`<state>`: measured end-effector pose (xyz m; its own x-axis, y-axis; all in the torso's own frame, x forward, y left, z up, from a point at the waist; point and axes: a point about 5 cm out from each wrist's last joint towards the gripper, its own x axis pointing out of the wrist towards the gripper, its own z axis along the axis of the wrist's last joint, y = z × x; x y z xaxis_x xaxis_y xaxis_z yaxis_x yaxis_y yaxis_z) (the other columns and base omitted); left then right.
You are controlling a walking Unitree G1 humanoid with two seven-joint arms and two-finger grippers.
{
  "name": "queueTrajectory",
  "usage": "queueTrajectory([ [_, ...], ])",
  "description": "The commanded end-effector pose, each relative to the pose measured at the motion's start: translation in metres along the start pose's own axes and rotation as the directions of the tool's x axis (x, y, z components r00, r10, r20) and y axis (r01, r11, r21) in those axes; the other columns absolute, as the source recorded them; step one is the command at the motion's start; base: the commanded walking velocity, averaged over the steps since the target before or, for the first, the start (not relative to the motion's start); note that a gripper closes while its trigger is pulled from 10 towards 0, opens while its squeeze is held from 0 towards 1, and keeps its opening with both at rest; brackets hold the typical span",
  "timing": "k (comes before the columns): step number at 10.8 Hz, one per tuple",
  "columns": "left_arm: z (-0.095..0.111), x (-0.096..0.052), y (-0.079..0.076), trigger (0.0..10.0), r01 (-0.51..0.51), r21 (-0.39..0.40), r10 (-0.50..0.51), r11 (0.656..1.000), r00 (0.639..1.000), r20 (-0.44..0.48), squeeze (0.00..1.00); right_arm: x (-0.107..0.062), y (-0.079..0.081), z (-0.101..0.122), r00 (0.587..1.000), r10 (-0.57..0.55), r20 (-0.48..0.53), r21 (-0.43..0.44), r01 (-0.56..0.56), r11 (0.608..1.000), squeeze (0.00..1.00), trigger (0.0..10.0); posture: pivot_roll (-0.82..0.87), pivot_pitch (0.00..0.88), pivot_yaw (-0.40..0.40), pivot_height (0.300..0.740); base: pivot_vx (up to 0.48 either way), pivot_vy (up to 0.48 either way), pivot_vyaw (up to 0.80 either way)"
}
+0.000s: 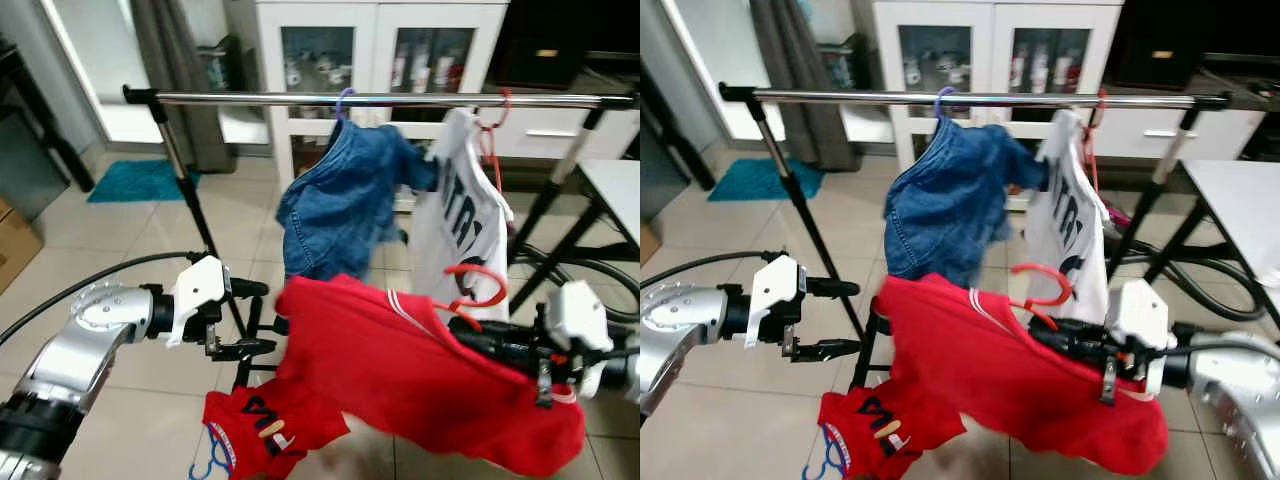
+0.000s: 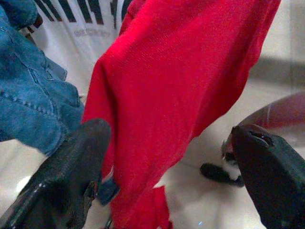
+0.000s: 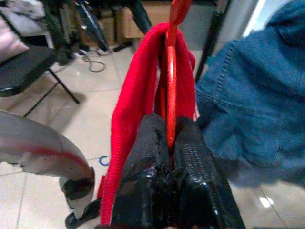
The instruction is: Hang hanger
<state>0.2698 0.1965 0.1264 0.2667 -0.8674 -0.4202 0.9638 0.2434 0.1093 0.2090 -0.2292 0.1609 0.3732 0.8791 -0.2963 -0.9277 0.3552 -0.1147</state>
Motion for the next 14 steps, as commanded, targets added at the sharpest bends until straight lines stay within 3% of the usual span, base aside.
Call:
queueTrajectory([
  [1, 0.003, -0.003, 0.003, 10.0, 0.001, -0.002, -0.001, 1.000, 1.000, 0.028, 0.00, -0.002, -0.001, 0.014, 0.999, 0.033, 0.029, -0.055, -0.031, 0.998, 0.00, 10.0, -0.09, 0.037, 0.064, 0.740, 0.000, 0.000, 0.00],
  [2, 0.004, -0.003, 0.003, 10.0, 0.037, -0.013, -0.037, 0.999, 0.999, 0.028, 0.00, -0.002, -0.003, 0.015, 0.999, 0.044, 0.030, -0.057, -0.043, 0.997, 0.00, 10.0, -0.09, 0.036, 0.064, 0.740, 0.000, 0.000, 0.00],
  [3, 0.005, -0.006, 0.004, 1.6, 0.045, -0.019, -0.044, 0.999, 0.998, 0.042, 0.00, -0.002, -0.004, 0.016, 0.998, 0.047, 0.034, -0.054, -0.045, 0.998, 0.00, 10.0, -0.09, 0.037, 0.068, 0.740, 0.000, 0.000, 0.00],
  [4, 0.006, -0.014, 0.006, 0.0, 0.056, -0.037, -0.054, 0.998, 0.996, 0.064, 0.00, -0.004, -0.005, 0.020, 0.997, 0.052, 0.053, -0.055, -0.049, 0.997, 0.00, 10.0, -0.09, 0.038, 0.070, 0.740, 0.000, 0.000, 0.00],
  [7, 0.000, -0.026, 0.010, 0.0, 0.072, -0.035, -0.071, 0.997, 0.997, 0.023, 0.00, -0.012, -0.004, 0.033, 0.991, 0.086, 0.106, -0.058, -0.080, 0.995, 0.00, 10.0, -0.09, 0.039, 0.071, 0.740, 0.000, 0.000, 0.00],
  [11, 0.010, -0.025, 0.013, 0.0, 0.086, -0.030, -0.084, 0.996, 0.993, 0.086, 0.00, -0.014, -0.001, 0.041, 0.981, 0.116, 0.155, -0.048, -0.109, 0.993, 0.00, 10.0, -0.09, 0.035, 0.069, 0.740, 0.000, 0.000, 0.00],
  [14, 0.014, -0.025, 0.022, 0.0, 0.020, -0.023, -0.017, 1.000, 0.991, 0.133, 0.00, -0.013, 0.001, 0.043, 0.979, 0.127, 0.160, -0.044, -0.122, 0.992, 0.00, 10.0, -0.09, 0.032, 0.069, 0.740, 0.000, 0.000, 0.00],
])
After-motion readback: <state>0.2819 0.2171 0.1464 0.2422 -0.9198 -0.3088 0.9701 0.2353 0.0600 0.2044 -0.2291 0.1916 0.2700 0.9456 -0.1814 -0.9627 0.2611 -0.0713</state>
